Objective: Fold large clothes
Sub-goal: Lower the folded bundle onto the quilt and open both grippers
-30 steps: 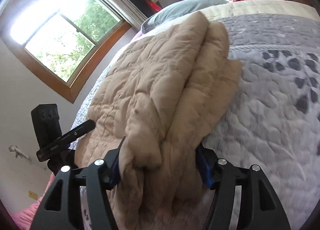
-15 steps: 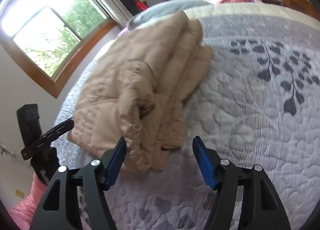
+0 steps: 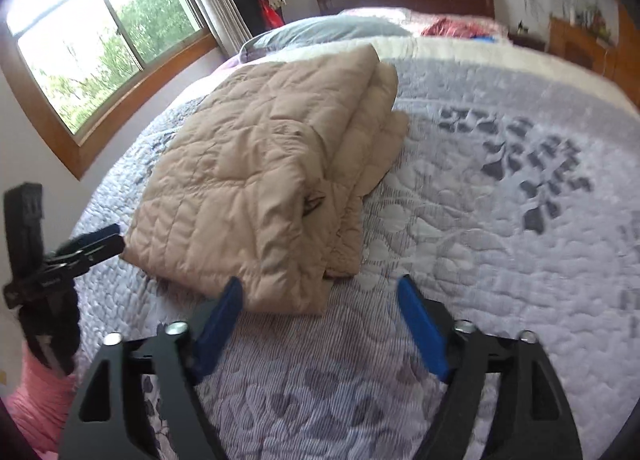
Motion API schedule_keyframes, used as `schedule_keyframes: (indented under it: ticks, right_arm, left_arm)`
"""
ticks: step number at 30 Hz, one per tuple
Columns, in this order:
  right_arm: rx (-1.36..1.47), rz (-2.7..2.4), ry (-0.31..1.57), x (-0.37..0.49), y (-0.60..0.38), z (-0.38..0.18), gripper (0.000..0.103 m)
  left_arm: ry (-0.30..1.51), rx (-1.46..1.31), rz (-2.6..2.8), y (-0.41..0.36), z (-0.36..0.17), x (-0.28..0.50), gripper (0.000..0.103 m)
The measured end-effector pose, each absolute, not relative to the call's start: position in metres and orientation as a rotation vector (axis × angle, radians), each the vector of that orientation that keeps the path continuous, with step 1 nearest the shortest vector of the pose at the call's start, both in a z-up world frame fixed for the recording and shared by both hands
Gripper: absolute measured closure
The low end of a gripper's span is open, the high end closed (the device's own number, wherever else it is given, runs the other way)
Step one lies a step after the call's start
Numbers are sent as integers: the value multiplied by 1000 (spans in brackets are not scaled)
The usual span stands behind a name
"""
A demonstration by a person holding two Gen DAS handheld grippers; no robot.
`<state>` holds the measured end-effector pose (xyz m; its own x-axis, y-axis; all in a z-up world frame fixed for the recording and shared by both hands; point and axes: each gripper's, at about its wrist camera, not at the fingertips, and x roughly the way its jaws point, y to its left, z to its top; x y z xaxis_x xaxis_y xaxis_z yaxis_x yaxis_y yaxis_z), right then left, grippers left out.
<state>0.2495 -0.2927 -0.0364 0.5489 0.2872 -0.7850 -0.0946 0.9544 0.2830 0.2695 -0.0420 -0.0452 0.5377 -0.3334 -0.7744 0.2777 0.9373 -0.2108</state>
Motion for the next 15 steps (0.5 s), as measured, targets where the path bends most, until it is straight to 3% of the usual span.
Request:
schedule_keyframes:
  ticks: [1,5,15]
  right_arm:
    - [203,218,958,247,-289,-33,10]
    - [133,170,927,231,-276,-18,4]
    - [89,121,884,192,-258,4,4]
  left_arm:
    - [933,-51,-351,-44,-42,264,12]
    - [927,13,-278,-51,-32,245,9]
    - [815,44,-166,-51,6,197,8]
